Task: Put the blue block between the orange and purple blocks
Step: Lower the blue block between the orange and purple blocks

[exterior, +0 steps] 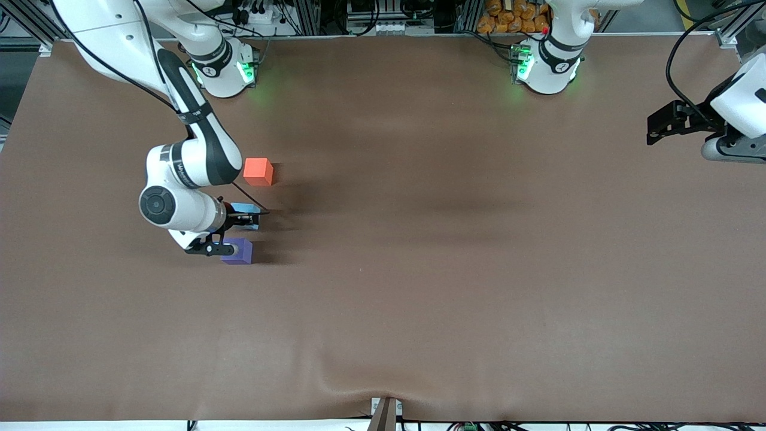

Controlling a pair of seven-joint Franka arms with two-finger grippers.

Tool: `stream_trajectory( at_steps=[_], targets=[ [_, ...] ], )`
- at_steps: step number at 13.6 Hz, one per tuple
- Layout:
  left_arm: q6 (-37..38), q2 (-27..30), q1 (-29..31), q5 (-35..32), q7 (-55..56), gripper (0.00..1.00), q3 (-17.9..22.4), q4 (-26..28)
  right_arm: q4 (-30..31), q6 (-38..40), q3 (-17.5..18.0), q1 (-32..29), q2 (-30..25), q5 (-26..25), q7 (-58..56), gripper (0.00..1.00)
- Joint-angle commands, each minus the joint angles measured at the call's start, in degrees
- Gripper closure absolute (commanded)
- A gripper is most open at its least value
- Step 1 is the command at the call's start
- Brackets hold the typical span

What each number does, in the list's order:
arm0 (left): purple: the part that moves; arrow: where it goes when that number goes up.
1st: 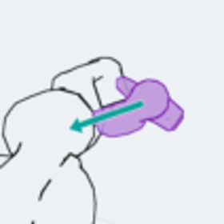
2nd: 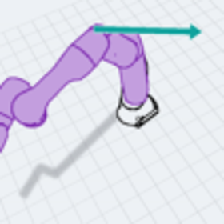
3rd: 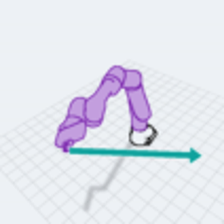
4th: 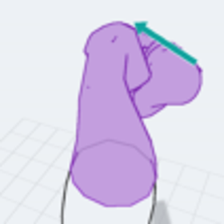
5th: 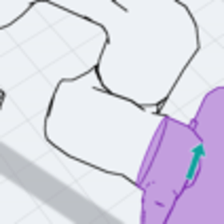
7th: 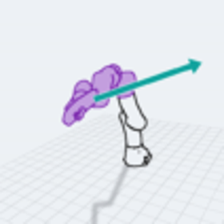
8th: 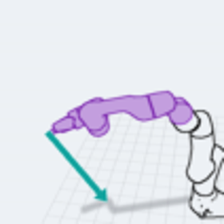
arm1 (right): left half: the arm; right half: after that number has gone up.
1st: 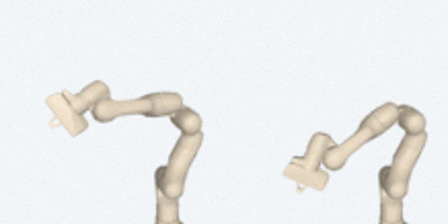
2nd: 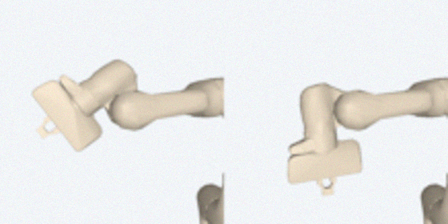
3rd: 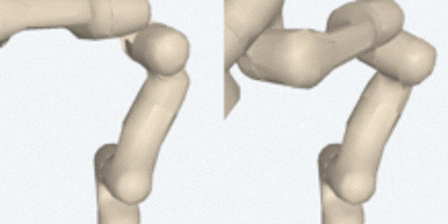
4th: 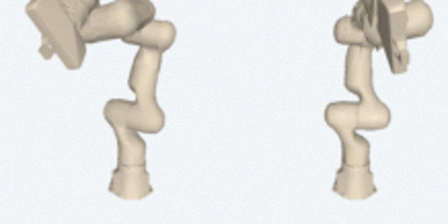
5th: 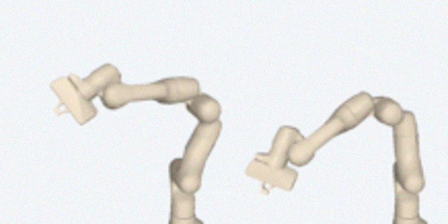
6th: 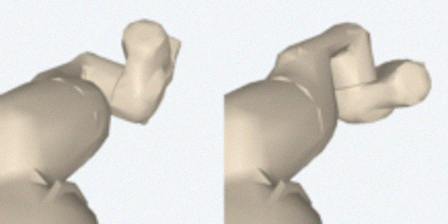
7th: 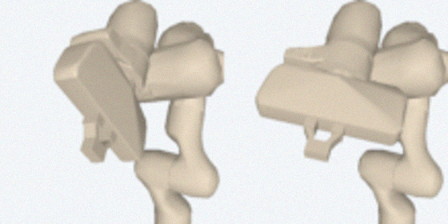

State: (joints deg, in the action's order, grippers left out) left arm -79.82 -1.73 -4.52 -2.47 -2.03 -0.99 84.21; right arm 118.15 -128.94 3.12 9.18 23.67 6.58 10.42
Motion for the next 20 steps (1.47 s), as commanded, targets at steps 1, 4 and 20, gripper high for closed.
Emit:
stream_trajectory(
  at_steps=[1, 4, 20],
  targets=[
    [-0.5, 0.1, 0.0, 0.1, 0.2, 0.0, 0.0, 0.2, 4.2, -2.4, 0.9, -1.1, -2.7, -0.7, -1.3, 1.0],
    [-0.5, -0.4, 0.1, 0.1, 0.3, 0.0, 0.0, 0.1, 5.5, -3.4, 0.9, -1.2, -2.7, -0.7, -1.3, 1.0],
    [-1.3, -0.5, 0.0, 0.2, 0.5, 0.0, 0.0, 0.2, -32.9, 40.3, 0.7, -3.6, -4.0, -0.2, -1.4, 0.0]
  ],
)
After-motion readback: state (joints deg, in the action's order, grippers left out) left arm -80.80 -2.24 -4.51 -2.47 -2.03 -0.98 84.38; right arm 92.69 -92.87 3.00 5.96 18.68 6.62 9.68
